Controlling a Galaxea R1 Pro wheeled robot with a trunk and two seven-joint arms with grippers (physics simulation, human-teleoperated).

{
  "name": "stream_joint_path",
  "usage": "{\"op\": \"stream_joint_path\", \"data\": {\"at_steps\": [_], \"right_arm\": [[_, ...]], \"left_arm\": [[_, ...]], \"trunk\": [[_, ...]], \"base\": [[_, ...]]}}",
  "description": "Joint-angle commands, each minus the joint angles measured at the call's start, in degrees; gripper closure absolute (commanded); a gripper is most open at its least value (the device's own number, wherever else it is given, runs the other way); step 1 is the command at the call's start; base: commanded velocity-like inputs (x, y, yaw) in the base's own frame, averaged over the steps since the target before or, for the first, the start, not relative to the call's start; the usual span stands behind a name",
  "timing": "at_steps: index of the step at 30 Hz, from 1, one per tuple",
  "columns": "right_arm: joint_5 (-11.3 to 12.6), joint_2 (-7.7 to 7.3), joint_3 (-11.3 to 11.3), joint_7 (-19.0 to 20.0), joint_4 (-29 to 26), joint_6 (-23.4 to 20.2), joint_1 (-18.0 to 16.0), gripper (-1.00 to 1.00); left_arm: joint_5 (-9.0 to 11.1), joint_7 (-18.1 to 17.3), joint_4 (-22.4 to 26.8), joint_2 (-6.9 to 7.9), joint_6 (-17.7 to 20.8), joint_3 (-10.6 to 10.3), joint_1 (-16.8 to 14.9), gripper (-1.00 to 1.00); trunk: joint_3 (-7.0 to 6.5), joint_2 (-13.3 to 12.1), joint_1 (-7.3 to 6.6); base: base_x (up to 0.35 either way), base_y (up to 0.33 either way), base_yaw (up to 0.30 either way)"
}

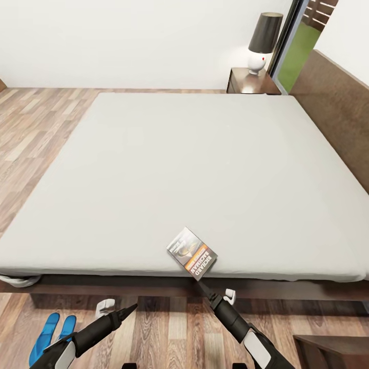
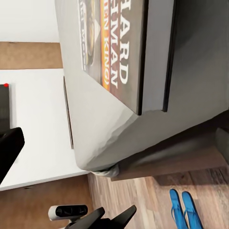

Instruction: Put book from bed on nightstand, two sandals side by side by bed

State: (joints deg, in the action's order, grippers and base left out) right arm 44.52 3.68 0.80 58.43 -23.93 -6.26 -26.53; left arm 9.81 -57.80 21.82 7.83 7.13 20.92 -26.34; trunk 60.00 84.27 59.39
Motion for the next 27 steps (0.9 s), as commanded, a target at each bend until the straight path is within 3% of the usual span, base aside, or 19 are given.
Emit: {"op": "stream_joint_path", "data": {"at_steps": [1,7,14,17,20,27], "right_arm": [[0.4,0.02,0.1,0.2,0.0,-0.6,0.0,-1.0],[0.4,0.02,0.1,0.2,0.0,-0.6,0.0,-1.0],[0.4,0.02,0.1,0.2,0.0,-0.6,0.0,-1.0],[0.4,0.02,0.1,0.2,0.0,-0.6,0.0,-1.0],[0.4,0.02,0.1,0.2,0.0,-0.6,0.0,-1.0],[0.4,0.02,0.1,0.2,-0.1,-0.6,0.0,-1.0]], "left_arm": [[0.2,-0.3,0.0,-0.01,0.6,0.2,0.0,-1.0],[0.2,-0.3,0.0,-0.01,0.6,0.2,0.0,-1.0],[0.2,-0.3,0.0,-0.01,0.6,0.2,0.0,-1.0],[0.1,-0.2,-0.2,-0.01,0.6,0.2,0.0,-1.0],[-0.3,-0.3,-3.1,0.24,0.3,-0.1,0.0,-1.0],[-1.9,-0.3,-3.8,0.35,0.1,-0.2,0.0,-1.0]], "trunk": [[0.03,0.0,0.0],[0.03,0.0,0.0],[1.28,2.8,1.54],[1.28,2.8,1.54],[1.28,2.8,1.54],[1.28,2.8,1.54]], "base": [[0.0,0.0,0.0],[0.0,0.0,0.0],[0.0,0.0,0.0],[0.0,0.0,0.0],[0.0,0.0,0.0],[0.0,0.0,0.0]]}}
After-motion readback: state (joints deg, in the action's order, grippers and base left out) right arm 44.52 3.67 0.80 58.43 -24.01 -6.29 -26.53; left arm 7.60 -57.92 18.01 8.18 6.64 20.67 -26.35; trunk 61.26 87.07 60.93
